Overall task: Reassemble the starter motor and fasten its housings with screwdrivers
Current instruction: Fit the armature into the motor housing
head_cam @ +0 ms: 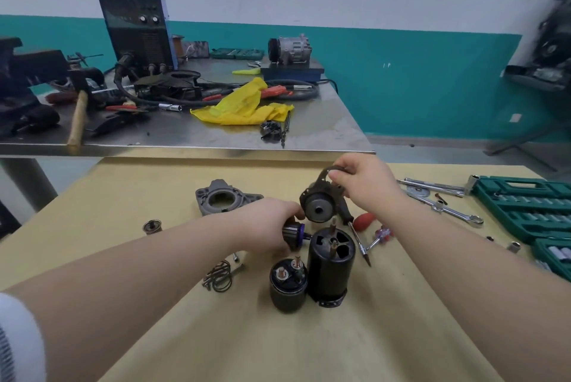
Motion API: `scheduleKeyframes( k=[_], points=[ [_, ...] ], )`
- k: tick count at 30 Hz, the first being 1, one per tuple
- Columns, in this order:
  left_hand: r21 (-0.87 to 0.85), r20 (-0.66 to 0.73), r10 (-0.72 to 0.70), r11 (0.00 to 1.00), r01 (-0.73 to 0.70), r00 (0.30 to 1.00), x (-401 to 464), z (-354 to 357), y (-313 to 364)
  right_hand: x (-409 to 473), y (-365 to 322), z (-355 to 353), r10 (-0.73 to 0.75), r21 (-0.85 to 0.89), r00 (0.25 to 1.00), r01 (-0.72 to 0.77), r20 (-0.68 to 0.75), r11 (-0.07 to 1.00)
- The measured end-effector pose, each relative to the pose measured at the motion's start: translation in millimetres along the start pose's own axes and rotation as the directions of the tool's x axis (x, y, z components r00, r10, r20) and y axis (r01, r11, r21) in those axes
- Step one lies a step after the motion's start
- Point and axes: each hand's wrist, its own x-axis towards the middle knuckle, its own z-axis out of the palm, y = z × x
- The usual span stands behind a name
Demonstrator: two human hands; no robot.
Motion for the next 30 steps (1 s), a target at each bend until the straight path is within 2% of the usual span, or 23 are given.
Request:
scheduleKeyframes(
  k=[4,7,10,12,14,16,18,23,28,30],
  points=[
    [-0.042,-0.003,0.045,0.998,-0.045,0.999,-5.1,0.7,-8.1,11.5,9.3,22.6,0.04,0.137,0.999,-0.039,-0.005,0.99],
    [-0.066,-0.022,0.066,0.996,-0.067,0.998,-8.0,2.0,-12.4,9.7,19.4,23.7,0.027,0.205,0.999,-0.035,0.042,0.978],
    [-0.213,-0.219,0.112,0.964,-0.159,0.969,-9.5,-4.7,-16.3,0.8,31.5,21.3,0.048,0.229,0.999,-0.045,-0.008,0.972],
    [-0.265,-0.385,0.104,0.939,-0.218,0.917,-2.2,-12.6,-16.6,-8.2,39.3,20.7,0.068,0.139,0.996,-0.059,-0.065,0.989],
    [-0.171,-0.426,0.109,0.965,-0.199,0.898,14.3,-19.1,-12.2,-19.8,47.1,21.1,0.07,-0.1,0.997,-0.068,0.017,0.993],
    [-0.083,-0.311,0.125,0.984,-0.158,0.942,31.2,-21.7,-3.6,-31.5,53.0,21.4,0.108,-0.349,0.99,-0.07,0.09,0.934],
    [-0.054,-0.2,0.137,0.987,-0.151,0.97,46.5,-18.0,1.0,-37.0,59.1,23.8,0.115,-0.497,0.992,-0.073,0.055,0.865],
    [-0.142,-0.246,0.088,0.982,-0.126,0.965,68.2,-12.3,12.2,-51.1,82.6,9.4,0.061,-0.6,0.998,-0.04,0.015,0.799],
    [-0.177,-0.243,0.046,0.98,-0.091,0.969,61.4,-12.8,13.6,-68.1,94.2,-13.6,0.092,-0.665,0.993,-0.015,0.081,0.747],
    [-0.195,-0.262,0.034,0.977,-0.088,0.964,50.2,-17.6,14.2,-74.4,84.0,-18.5,0.029,-0.602,0.998,0.006,0.049,0.799]
  ],
)
